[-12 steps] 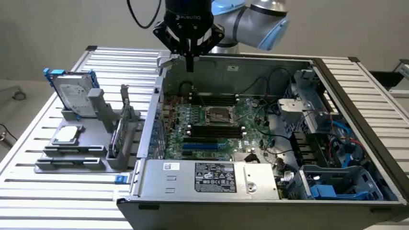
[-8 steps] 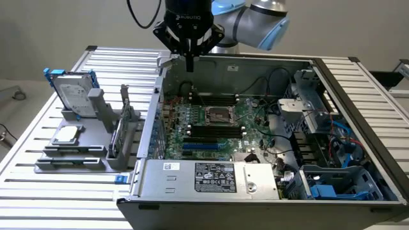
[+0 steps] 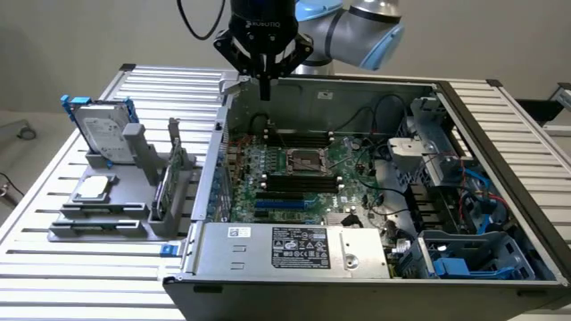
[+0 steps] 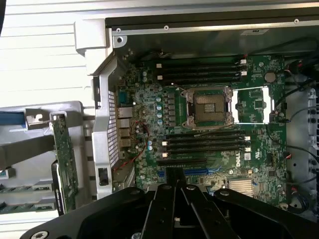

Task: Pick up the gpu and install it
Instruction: 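Reach for the gpu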

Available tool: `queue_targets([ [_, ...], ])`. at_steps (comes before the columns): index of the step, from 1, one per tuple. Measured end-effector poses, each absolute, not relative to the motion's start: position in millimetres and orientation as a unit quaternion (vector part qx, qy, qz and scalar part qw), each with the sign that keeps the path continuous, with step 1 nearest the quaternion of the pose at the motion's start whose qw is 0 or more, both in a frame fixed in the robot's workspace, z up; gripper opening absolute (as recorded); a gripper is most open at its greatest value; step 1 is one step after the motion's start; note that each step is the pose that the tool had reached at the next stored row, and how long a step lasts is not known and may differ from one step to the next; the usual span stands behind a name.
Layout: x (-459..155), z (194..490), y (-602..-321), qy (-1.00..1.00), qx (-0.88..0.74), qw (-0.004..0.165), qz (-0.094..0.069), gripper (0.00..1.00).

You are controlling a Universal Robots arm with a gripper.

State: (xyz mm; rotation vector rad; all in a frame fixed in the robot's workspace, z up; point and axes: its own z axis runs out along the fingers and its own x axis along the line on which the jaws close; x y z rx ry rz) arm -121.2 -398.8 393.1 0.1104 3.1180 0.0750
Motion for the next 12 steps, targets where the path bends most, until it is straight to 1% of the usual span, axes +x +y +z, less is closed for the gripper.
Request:
queue_targets([
  [3, -122.7, 393.2, -398.7, 0.999, 0.035, 0.01, 0.024, 0.11],
  [12, -163.0, 391.2, -398.8, 0.999, 0.035, 0.01, 0.024, 0.11],
])
